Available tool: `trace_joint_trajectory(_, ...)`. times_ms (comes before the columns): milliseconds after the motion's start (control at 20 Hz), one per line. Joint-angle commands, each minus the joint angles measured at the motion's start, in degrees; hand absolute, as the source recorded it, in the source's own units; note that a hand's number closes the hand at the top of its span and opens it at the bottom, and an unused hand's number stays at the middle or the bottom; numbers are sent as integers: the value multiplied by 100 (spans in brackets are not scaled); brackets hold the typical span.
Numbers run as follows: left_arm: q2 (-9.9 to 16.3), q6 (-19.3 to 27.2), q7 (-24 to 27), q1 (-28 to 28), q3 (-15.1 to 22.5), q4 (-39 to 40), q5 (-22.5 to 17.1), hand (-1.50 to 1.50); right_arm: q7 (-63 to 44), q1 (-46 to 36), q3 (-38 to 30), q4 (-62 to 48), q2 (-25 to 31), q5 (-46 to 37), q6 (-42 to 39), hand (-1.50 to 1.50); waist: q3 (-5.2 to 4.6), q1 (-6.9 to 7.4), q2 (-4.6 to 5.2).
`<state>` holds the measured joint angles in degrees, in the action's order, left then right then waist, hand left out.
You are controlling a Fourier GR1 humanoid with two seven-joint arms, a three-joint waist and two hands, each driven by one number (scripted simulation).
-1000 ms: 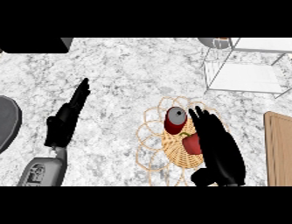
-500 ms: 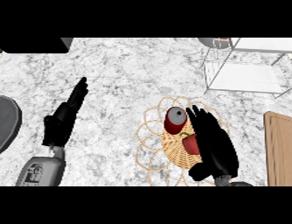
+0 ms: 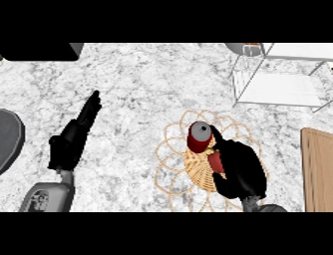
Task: Pick the bell pepper from the placemat and place it in the tiered shelf
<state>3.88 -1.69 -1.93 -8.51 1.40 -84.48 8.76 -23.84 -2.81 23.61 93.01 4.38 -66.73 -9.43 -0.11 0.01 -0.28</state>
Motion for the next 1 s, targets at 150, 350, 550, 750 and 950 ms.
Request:
trace_joint_trajectory(150,76,-63,-114,-199,-156,97,-37,0,306,257,283,-53,161,-446,294,150,11,-8,26)
trace_joint_trajectory(350,-146,195,68,93,70,46,207,0,535,374,265,-253,22,-452,776,150,12,-3,25)
trace_joint_trajectory(550,-148,184,166,-159,27,349,217,0,-1457,-336,602,-33,-425,311,85,150,10,10,33)
trace_joint_trajectory(750,96,-123,12,-184,-183,90,-76,0,-2561,-602,994,44,-433,937,506,150,11,29,25)
trace_joint_trajectory(950,-108,-5,326,-288,-106,586,7,0,-2857,-1197,1098,348,-436,1476,1402,150,11,23,32)
